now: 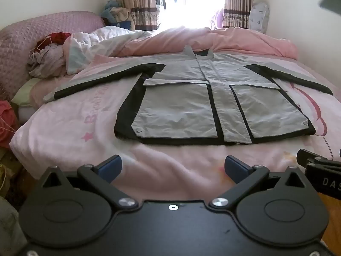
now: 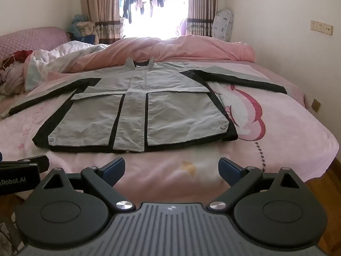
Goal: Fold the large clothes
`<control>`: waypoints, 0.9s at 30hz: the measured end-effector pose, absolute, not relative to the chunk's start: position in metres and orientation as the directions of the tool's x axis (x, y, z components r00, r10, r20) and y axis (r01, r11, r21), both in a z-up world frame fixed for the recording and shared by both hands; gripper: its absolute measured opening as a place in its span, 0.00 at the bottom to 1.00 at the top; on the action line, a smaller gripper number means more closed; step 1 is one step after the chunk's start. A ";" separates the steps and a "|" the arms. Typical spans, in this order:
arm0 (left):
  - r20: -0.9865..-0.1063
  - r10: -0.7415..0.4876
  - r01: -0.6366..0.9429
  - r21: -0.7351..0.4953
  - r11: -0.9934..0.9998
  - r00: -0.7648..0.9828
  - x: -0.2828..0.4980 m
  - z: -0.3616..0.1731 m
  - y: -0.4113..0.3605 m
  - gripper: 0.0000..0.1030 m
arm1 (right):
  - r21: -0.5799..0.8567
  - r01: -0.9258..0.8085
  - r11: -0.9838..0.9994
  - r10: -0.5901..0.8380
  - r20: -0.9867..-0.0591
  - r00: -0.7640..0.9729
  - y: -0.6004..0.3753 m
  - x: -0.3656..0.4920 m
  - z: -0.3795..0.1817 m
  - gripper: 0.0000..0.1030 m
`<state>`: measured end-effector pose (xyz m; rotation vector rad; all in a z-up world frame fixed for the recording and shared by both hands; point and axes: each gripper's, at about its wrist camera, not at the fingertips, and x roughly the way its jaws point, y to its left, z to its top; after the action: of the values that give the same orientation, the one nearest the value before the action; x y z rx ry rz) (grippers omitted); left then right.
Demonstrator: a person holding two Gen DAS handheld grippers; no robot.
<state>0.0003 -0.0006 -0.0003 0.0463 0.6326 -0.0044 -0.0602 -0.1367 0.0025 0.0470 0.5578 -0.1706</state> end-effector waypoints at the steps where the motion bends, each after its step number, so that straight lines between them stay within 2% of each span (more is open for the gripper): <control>1: -0.592 0.009 0.019 0.041 0.999 0.806 0.001 0.000 -0.001 1.00 | -0.003 0.173 0.985 -0.148 -0.531 0.834 -0.137 -0.060 0.002 1.00; 27: -0.584 0.031 -0.007 0.043 0.999 0.811 -0.003 0.001 0.002 1.00 | -0.011 0.172 0.985 -0.152 -0.534 0.832 -0.136 -0.060 0.000 1.00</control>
<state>-0.0027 0.0023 0.0015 0.0398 0.6247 0.0204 -0.0599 -0.1361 0.0000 0.0380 0.5629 -0.1717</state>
